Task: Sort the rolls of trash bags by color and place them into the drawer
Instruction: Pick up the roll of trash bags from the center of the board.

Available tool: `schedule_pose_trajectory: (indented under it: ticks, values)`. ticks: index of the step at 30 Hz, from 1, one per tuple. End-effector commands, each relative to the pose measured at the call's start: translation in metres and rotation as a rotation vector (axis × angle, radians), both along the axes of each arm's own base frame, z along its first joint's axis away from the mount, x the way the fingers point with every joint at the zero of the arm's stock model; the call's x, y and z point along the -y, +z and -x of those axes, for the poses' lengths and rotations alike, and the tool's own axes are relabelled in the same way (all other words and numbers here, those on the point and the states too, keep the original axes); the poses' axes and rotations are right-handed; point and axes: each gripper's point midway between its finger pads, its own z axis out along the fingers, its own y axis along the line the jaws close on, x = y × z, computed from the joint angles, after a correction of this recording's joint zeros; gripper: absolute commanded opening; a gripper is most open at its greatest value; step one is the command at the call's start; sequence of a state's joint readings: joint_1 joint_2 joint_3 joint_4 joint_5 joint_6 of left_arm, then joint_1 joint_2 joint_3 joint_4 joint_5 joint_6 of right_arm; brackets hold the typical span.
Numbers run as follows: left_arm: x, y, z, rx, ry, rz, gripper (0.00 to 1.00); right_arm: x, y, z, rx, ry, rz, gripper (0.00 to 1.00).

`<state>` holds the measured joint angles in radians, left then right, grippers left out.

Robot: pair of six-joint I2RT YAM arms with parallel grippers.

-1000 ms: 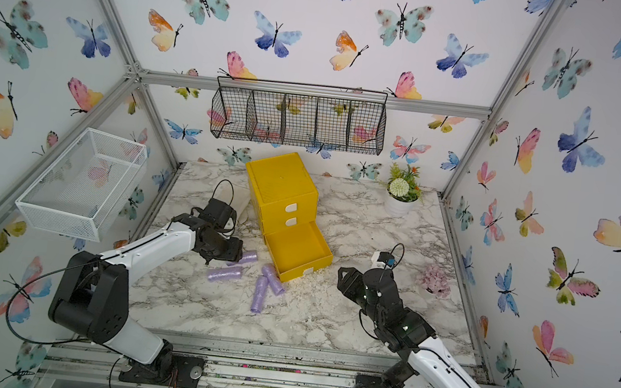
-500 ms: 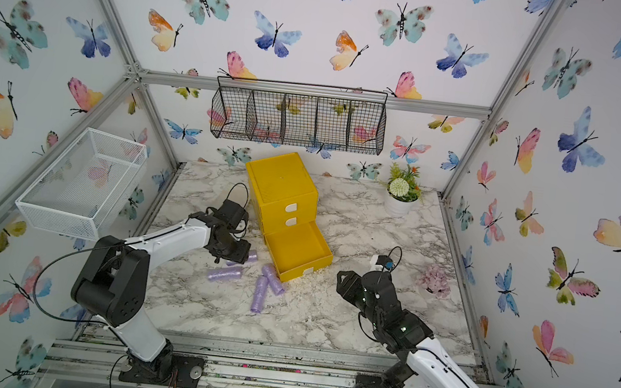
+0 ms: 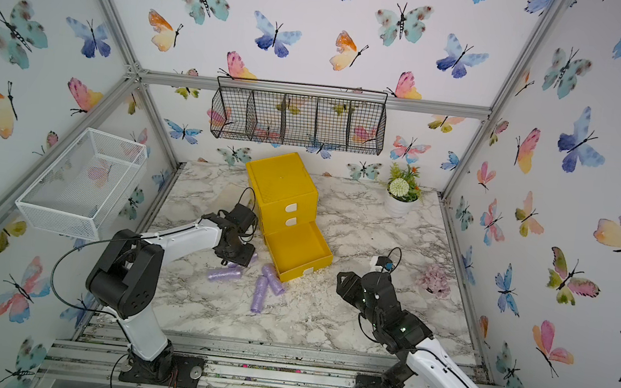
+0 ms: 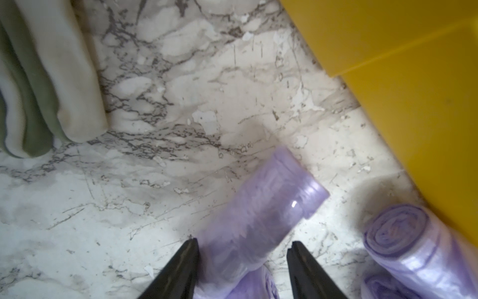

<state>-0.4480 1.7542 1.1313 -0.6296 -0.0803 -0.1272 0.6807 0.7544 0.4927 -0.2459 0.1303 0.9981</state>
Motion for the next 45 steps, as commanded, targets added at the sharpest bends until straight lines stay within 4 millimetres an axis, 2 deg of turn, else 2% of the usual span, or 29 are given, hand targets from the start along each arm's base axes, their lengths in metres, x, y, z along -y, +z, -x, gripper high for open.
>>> schedule_pose_trajectory:
  ticks: [1, 6, 17, 25, 29, 33, 36, 45]
  values:
    - [-0.005, -0.01, 0.016, -0.069, 0.008, -0.037, 0.58, -0.001, 0.0, 0.001, 0.013, 0.004, -0.005, 0.62]
    - [-0.006, -0.012, 0.017, -0.074, 0.012, -0.047, 0.55, -0.001, 0.0, 0.001, 0.011, 0.005, -0.008, 0.62]
    - [-0.005, -0.009, 0.005, -0.04, 0.033, -0.053, 0.48, 0.0, 0.0, 0.001, 0.012, 0.001, -0.007, 0.62]
    - [-0.008, -0.005, -0.001, -0.014, 0.053, -0.067, 0.36, 0.001, 0.0, 0.001, 0.011, 0.0, -0.004, 0.62]
    - [-0.01, 0.003, -0.003, 0.013, 0.064, -0.069, 0.28, 0.001, 0.001, 0.001, 0.013, -0.002, -0.005, 0.62]
    - [-0.011, 0.023, -0.005, 0.05, 0.073, -0.055, 0.22, 0.002, 0.002, 0.001, 0.015, -0.003, -0.002, 0.62]
    - [-0.012, 0.045, -0.003, 0.087, 0.071, -0.039, 0.2, 0.002, 0.002, 0.001, 0.017, -0.005, -0.001, 0.62]
    - [-0.025, 0.119, 0.024, 0.184, 0.079, 0.016, 0.11, -0.003, 0.007, -0.001, 0.028, 0.011, -0.007, 0.63]
